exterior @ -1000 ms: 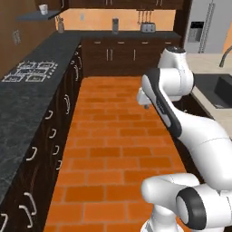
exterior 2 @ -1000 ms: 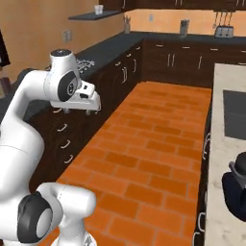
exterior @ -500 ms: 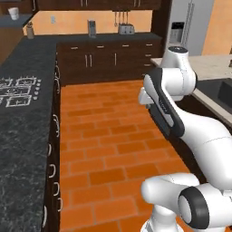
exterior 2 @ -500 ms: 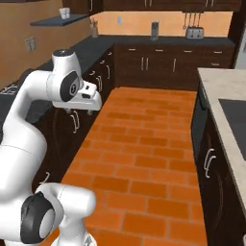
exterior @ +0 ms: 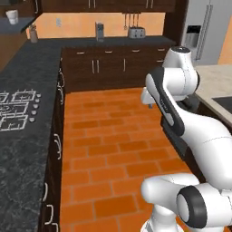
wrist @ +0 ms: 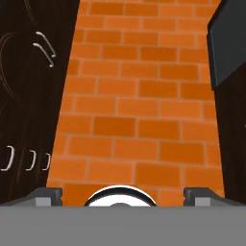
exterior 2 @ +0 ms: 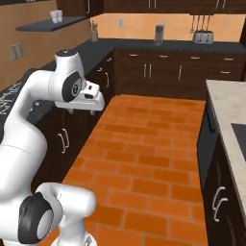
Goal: Navigate to the coffee machine.
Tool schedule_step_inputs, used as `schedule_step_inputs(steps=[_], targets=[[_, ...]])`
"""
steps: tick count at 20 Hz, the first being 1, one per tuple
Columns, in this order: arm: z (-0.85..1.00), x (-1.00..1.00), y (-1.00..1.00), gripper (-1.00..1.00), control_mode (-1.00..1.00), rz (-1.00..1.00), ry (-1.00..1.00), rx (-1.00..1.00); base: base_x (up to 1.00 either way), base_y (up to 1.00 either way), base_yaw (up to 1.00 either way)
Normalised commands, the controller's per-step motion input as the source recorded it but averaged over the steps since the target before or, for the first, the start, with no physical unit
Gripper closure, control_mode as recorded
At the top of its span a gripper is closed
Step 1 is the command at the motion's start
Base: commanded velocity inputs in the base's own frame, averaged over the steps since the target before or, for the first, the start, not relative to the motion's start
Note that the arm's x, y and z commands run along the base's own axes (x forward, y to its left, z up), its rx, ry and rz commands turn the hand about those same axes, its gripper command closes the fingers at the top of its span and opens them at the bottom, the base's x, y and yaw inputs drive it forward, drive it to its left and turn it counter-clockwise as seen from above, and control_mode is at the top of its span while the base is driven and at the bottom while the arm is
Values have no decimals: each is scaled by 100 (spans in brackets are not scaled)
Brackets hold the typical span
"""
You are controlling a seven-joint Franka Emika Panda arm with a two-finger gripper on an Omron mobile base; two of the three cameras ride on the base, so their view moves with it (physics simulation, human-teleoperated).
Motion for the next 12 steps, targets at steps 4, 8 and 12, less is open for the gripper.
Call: schedule_step_inputs(steps=[4,8,12], targets=[[0,0,0,-100,100,0,0,0,100,-55,13],[0,0,0,-100,100,0,0,0,100,-54,13],[0,0,0,-100,100,0,0,0,100,-42,9]])
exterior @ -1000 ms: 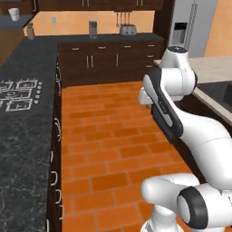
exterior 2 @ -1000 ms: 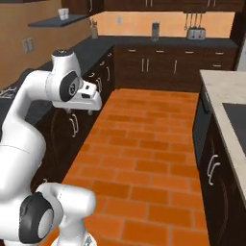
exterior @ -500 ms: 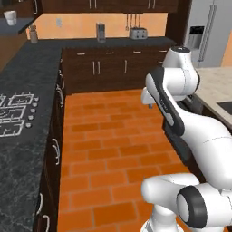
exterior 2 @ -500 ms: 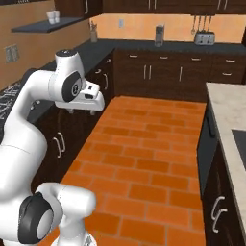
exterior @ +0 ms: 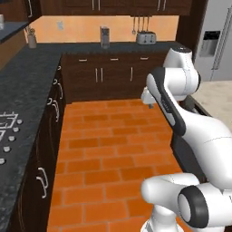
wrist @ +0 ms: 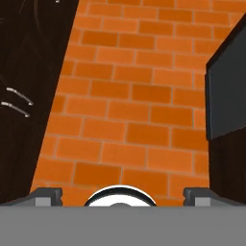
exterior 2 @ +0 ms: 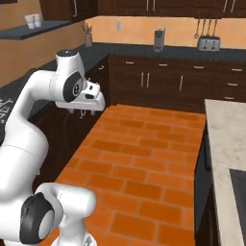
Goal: Navigate to the coffee machine.
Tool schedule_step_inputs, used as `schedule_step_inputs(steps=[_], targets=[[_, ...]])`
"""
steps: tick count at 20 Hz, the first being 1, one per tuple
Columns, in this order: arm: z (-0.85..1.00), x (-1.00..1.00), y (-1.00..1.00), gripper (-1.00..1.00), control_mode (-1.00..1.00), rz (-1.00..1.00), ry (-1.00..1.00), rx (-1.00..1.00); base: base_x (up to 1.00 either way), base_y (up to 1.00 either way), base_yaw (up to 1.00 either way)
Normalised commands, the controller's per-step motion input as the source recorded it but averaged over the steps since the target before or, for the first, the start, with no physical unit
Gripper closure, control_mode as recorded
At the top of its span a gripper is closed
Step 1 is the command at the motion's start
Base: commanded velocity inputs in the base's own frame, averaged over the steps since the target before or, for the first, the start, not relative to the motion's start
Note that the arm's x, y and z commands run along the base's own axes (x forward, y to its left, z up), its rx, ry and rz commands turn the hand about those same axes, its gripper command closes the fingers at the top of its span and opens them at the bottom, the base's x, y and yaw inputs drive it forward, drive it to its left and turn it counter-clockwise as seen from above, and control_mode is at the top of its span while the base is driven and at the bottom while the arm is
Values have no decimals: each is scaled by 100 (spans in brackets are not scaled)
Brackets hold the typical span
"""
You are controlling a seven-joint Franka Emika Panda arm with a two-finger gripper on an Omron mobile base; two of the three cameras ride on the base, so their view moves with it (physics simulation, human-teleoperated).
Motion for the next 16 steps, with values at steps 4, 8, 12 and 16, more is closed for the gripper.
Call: schedule_step_inputs(steps=[4,8,12,16], targets=[[0,0,0,-100,100,0,0,0,100,-13,1],[0,0,0,-100,100,0,0,0,100,-1,-1],[0,0,0,-100,100,0,0,0,100,-2,0],[0,0,0,-100,100,0,0,0,100,-2,0]])
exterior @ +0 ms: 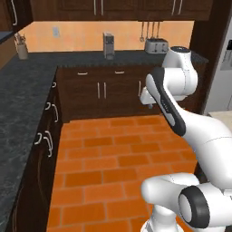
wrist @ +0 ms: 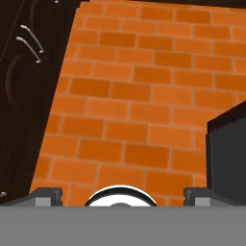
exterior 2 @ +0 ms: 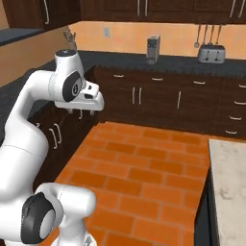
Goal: Navigate to the coffee machine.
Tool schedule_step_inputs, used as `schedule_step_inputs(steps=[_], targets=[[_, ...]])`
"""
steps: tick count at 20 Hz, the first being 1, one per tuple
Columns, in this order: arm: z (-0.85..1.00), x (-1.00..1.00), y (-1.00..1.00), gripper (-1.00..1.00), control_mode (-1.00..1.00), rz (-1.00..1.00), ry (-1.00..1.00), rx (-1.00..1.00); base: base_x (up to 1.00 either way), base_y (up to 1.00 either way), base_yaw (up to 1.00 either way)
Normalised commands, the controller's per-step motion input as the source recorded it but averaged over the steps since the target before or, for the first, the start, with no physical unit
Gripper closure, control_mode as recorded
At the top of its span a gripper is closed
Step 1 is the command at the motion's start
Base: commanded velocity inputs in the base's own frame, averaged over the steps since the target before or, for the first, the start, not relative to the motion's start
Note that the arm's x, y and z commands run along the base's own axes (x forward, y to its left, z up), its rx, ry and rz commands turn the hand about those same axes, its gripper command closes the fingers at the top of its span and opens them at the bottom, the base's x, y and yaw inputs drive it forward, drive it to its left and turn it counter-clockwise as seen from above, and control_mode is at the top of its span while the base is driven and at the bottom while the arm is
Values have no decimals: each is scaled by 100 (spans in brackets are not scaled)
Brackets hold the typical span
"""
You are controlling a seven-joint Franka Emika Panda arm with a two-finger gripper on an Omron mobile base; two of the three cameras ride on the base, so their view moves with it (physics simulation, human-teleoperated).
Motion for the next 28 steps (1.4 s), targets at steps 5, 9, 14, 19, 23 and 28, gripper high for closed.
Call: schedule_step_inputs(steps=[5,9,14,19,23,28], targets=[[0,0,0,-100,100,0,0,0,100,-4,0],[0,0,0,-100,100,0,0,0,100,-9,0],[0,0,0,-100,100,0,0,0,100,-8,0],[0,0,0,-100,100,0,0,0,100,-6,0],[0,0,0,-100,100,0,0,0,100,-10,0],[0,0,0,-100,100,0,0,0,100,-12,0]])
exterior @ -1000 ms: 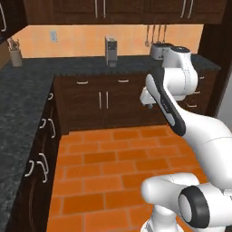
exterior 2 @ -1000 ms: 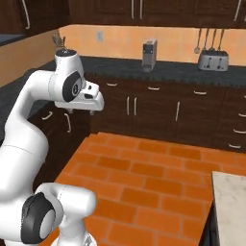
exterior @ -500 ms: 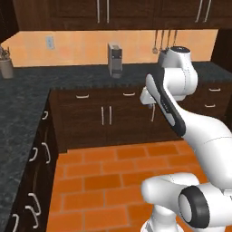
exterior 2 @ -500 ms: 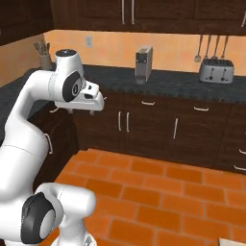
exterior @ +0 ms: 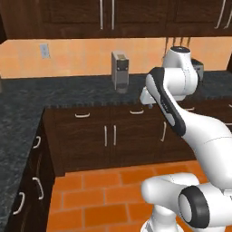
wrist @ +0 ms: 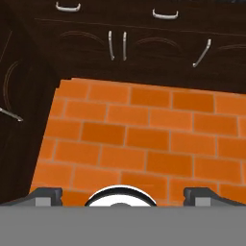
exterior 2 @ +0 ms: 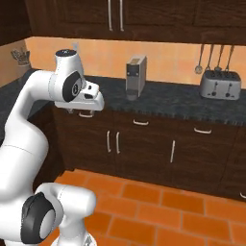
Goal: Navigate to the coffee machine.
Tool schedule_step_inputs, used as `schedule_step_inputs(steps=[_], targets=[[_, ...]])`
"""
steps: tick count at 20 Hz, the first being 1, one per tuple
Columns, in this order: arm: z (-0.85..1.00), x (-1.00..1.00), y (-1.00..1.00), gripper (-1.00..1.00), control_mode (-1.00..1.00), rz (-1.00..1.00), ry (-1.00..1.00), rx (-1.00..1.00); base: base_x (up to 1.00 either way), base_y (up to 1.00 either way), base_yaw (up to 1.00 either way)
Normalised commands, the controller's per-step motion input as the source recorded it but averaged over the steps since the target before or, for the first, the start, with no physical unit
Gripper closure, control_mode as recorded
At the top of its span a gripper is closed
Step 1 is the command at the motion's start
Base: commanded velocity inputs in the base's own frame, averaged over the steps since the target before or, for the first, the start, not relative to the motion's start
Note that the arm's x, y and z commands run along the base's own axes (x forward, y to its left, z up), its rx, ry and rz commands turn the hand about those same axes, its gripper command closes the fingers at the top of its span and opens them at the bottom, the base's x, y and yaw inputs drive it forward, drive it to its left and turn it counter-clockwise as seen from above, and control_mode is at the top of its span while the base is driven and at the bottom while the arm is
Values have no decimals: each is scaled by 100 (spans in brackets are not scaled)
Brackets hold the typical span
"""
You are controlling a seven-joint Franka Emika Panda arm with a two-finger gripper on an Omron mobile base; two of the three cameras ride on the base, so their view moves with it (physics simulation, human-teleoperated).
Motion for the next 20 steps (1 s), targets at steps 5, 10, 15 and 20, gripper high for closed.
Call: schedule_step_inputs(steps=[5,10,15,20], targets=[[0,0,0,-100,100,0,0,0,100,-13,0],[0,0,0,-100,100,0,0,0,100,-15,0],[0,0,0,-100,100,0,0,0,100,-13,0],[0,0,0,-100,100,0,0,0,100,-7,0]])
